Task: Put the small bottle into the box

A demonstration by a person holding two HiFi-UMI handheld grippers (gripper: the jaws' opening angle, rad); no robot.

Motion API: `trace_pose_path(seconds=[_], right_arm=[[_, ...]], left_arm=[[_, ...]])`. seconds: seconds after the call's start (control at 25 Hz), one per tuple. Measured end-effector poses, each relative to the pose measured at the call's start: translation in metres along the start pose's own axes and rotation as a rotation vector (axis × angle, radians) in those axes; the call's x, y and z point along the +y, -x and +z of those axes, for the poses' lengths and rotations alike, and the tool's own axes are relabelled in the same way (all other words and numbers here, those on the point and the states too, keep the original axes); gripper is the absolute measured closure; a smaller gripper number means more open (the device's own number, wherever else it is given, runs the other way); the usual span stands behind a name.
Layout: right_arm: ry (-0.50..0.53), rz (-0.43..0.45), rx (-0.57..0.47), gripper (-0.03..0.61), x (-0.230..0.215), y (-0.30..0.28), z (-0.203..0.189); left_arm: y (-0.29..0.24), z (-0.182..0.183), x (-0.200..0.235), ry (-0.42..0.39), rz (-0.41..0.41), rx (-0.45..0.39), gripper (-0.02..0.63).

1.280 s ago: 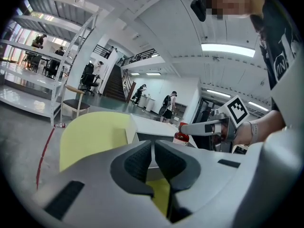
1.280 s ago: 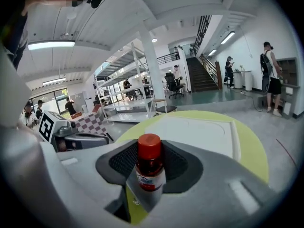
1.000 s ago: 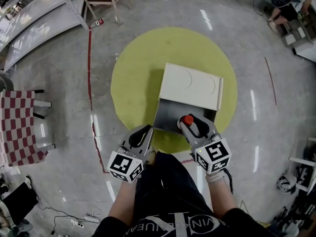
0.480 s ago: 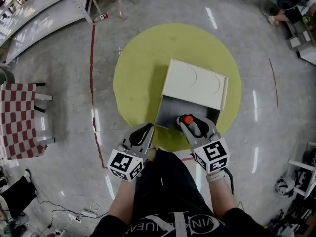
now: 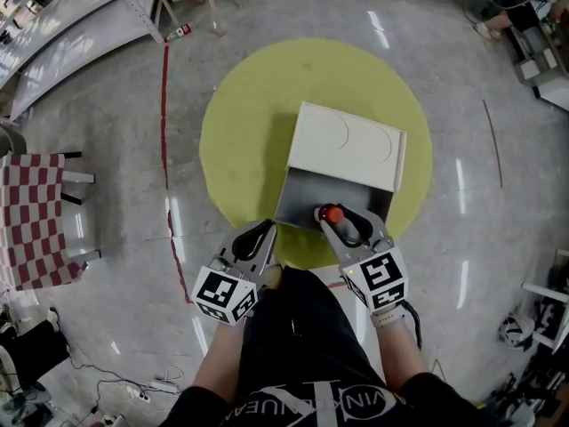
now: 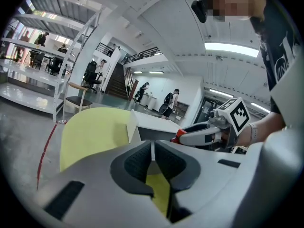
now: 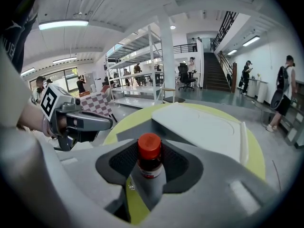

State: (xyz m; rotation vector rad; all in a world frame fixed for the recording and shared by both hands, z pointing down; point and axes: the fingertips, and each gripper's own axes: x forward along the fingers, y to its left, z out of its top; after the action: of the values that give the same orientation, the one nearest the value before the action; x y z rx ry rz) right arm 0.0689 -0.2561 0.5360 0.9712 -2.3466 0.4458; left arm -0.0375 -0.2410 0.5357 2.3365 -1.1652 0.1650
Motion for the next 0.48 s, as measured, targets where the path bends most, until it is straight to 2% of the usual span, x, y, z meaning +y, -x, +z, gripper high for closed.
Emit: trace_pose_path(seconds=[0.16, 0.48], right_arm=[[0.01, -0.001, 0.023, 0.43, 0.004, 0.003, -0.003], [-0.007, 0.029, -0.042, 0.428, 0.012, 0.008, 0.004]], left_arm=[[0.003, -0.001, -0.003, -0.002, -0.004, 0.004, 0.586], [0.009, -0.002, -0.008, -0.008, -0.002, 0.005, 0.586]])
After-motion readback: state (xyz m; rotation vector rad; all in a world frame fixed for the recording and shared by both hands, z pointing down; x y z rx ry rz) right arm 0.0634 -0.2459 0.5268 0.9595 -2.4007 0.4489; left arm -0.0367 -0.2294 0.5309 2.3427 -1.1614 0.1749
